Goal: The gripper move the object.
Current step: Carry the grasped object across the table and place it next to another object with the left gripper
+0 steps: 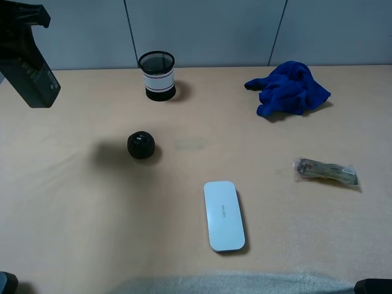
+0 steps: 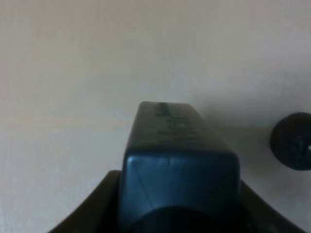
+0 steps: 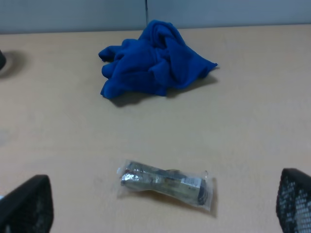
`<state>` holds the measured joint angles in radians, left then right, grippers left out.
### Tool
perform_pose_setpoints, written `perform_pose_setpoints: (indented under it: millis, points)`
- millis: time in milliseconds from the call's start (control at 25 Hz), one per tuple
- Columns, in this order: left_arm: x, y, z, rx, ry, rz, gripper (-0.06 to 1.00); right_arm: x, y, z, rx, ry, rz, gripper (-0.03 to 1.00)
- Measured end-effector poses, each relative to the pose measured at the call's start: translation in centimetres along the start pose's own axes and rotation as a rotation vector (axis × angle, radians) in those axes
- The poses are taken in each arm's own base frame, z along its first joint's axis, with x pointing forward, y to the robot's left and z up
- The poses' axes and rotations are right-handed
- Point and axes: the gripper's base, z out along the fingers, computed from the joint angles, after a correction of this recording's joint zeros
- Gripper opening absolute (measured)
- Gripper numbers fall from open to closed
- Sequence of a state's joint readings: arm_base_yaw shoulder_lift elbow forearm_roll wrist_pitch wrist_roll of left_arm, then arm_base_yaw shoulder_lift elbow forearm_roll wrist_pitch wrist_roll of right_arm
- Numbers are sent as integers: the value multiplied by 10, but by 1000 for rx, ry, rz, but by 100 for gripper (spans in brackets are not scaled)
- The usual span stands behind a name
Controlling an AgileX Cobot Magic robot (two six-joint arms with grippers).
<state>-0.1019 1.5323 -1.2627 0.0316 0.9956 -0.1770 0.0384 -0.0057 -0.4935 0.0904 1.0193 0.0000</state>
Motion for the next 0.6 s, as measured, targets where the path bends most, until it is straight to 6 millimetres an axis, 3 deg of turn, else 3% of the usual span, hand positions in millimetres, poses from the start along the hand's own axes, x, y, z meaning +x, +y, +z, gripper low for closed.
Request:
perform_pose_setpoints:
  millis: [600]
  points:
    - [1,-44,-15,-6,-61,86,43,0,0,0,0,0,0,69]
